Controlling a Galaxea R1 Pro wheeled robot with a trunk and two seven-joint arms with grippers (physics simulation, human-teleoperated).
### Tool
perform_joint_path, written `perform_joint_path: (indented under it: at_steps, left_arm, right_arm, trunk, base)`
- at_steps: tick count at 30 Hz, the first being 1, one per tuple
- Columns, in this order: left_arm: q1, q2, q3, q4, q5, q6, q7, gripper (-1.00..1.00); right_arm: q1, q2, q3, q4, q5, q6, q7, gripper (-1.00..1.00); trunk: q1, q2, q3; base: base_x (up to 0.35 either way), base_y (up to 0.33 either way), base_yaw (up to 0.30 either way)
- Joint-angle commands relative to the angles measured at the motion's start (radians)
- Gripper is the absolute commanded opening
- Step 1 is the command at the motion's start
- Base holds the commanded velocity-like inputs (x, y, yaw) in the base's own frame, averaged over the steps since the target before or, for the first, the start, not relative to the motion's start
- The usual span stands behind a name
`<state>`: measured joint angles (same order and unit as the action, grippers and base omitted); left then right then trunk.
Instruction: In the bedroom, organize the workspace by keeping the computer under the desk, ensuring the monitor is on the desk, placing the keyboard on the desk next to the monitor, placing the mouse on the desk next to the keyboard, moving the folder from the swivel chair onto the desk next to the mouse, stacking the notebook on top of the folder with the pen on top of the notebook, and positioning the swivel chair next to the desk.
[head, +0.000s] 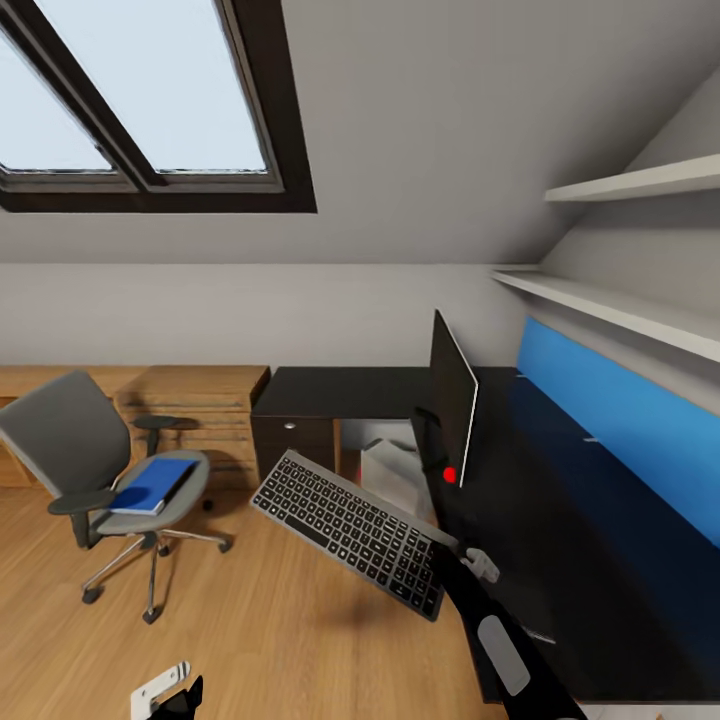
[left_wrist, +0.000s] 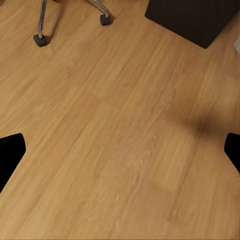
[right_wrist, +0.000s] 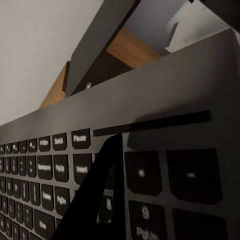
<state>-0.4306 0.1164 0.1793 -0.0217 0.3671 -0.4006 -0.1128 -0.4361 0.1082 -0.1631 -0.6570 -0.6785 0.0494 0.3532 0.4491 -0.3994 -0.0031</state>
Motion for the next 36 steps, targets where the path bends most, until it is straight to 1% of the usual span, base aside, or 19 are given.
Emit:
perform_joint_path:
  at_steps: [1, 6, 10, 20, 23, 36]
  left_arm:
    - [0.0, 0.0, 0.008, 0.002, 0.006, -0.002, -0.01, 1.0]
    - [0.0, 0.0, 0.008, 0.002, 0.007, -0.001, -0.011, 1.0]
    - [0.0, 0.0, 0.008, 0.002, 0.006, -0.002, -0.011, 1.0]
    - [0.0, 0.0, 0.008, 0.002, 0.007, -0.001, -0.011, 1.0]
    - [0.0, 0.0, 0.008, 0.002, 0.007, -0.002, -0.011, 1.0]
    - [0.0, -0.001, 0.008, 0.002, 0.006, -0.003, -0.011, 1.0]
  right_arm:
    - [0.0, 0.001, -0.006, 0.0, -0.012, 0.006, 0.011, -1.0]
    - [0.0, 0.001, -0.006, 0.0, -0.012, 0.006, 0.012, -1.0]
    - [0.0, 0.001, -0.006, 0.0, -0.012, 0.006, 0.012, -1.0]
    - [0.0, 0.001, -0.006, 0.0, -0.012, 0.006, 0.012, -1.0]
    - [0.0, 0.0, -0.006, 0.0, -0.012, 0.006, 0.012, -1.0]
    - [0.0, -0.001, -0.006, 0.0, -0.012, 0.006, 0.012, -1.0]
  trunk:
    - [0.001, -0.001, 0.0]
    - [0.001, -0.001, 0.0]
    - [0.001, -0.001, 0.0]
    - [0.001, -0.001, 0.0]
    - [0.001, -0.001, 0.0]
    - [0.001, -0.001, 0.0]
  base:
    - [0.335, 0.035, 0.0]
    - [0.327, 0.117, 0.0]
    - [0.227, 0.25, 0.0]
    - [0.049, 0.326, 0.0]
    - [0.164, 0.279, 0.0]
    - [0.275, 0.212, 0.0]
